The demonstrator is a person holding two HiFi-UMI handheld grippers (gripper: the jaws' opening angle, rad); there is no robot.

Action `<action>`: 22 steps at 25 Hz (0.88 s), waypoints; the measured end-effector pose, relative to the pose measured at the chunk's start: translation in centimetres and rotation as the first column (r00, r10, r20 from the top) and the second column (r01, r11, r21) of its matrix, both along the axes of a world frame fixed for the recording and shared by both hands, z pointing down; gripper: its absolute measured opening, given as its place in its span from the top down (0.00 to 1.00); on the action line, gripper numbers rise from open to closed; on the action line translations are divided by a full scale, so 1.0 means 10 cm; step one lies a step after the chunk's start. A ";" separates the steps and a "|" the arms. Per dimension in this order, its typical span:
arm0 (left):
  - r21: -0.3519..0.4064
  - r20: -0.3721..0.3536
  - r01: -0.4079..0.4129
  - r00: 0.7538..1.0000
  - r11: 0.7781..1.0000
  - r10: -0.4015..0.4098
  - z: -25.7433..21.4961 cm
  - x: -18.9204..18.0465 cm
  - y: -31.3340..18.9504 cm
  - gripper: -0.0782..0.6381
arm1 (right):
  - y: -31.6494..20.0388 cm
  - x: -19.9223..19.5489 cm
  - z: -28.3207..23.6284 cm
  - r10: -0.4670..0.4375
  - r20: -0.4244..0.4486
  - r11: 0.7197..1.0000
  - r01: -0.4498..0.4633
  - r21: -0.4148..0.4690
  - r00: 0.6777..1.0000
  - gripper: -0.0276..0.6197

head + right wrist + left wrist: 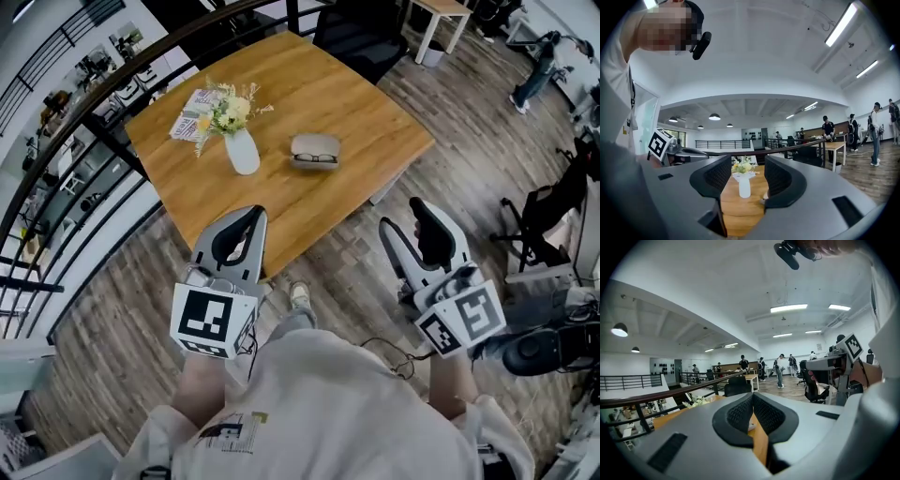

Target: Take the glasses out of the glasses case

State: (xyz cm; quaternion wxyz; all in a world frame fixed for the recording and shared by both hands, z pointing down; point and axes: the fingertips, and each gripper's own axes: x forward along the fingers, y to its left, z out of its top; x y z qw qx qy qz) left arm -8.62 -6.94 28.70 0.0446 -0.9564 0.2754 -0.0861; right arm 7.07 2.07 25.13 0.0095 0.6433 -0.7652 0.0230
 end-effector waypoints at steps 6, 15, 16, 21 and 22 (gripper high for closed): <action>-0.045 0.007 -0.013 1.000 0.999 0.013 0.17 0.02 -0.82 0.87 | -0.88 0.01 0.05 0.002 -0.014 0.999 -0.003 -0.048 1.000 0.60; -0.066 0.018 -0.016 1.000 0.998 0.017 0.30 0.06 -1.35 0.87 | -1.50 0.05 0.16 -0.009 -0.024 0.997 0.007 -0.078 1.000 0.60; -0.066 0.021 -0.015 1.000 0.998 0.016 0.31 0.07 -1.39 0.87 | -1.54 0.06 0.19 -0.014 -0.028 0.996 0.012 -0.085 1.000 0.60; -0.054 0.020 -0.001 1.000 0.999 0.002 0.27 0.11 -1.49 0.87 | -1.68 0.11 0.22 -0.048 -0.041 0.994 0.043 -0.103 0.998 0.60; -0.053 0.020 0.006 1.000 0.999 -0.005 0.27 0.13 -1.51 0.87 | -1.72 0.13 0.22 -0.056 -0.036 0.993 0.052 -0.106 0.998 0.60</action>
